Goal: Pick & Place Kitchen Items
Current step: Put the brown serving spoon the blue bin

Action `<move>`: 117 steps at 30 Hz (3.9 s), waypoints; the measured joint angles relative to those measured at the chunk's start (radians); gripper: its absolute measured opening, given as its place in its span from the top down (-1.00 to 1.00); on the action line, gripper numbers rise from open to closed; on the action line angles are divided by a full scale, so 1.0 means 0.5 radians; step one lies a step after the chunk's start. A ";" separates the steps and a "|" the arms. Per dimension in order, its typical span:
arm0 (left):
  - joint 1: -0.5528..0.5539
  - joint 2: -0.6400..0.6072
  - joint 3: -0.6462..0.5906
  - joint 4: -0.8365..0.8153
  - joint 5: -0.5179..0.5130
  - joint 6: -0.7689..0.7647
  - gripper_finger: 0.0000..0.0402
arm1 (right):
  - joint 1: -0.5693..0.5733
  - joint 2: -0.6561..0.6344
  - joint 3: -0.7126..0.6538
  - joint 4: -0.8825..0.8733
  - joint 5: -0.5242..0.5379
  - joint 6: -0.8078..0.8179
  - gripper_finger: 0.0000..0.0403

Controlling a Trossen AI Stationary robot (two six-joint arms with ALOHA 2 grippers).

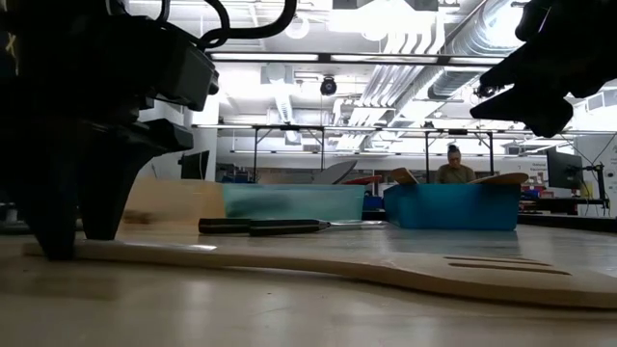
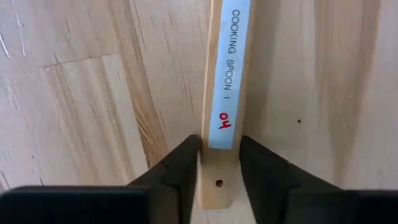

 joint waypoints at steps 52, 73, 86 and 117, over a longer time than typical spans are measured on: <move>-0.002 -1.015 -0.011 -0.408 -0.867 -0.179 0.67 | 0.000 0.162 -0.001 0.163 0.064 -0.076 -0.21; 0.023 -1.090 -0.008 0.362 -1.072 0.338 0.67 | -0.040 1.050 0.024 1.946 -0.055 -0.976 -0.21; 0.240 -1.058 -0.008 0.654 -0.704 0.542 0.67 | -0.269 1.304 0.515 2.068 -0.530 -1.542 -0.21; 0.316 -0.935 -0.007 0.715 -0.534 0.590 0.67 | -0.314 1.304 0.762 2.042 -0.640 -1.789 0.44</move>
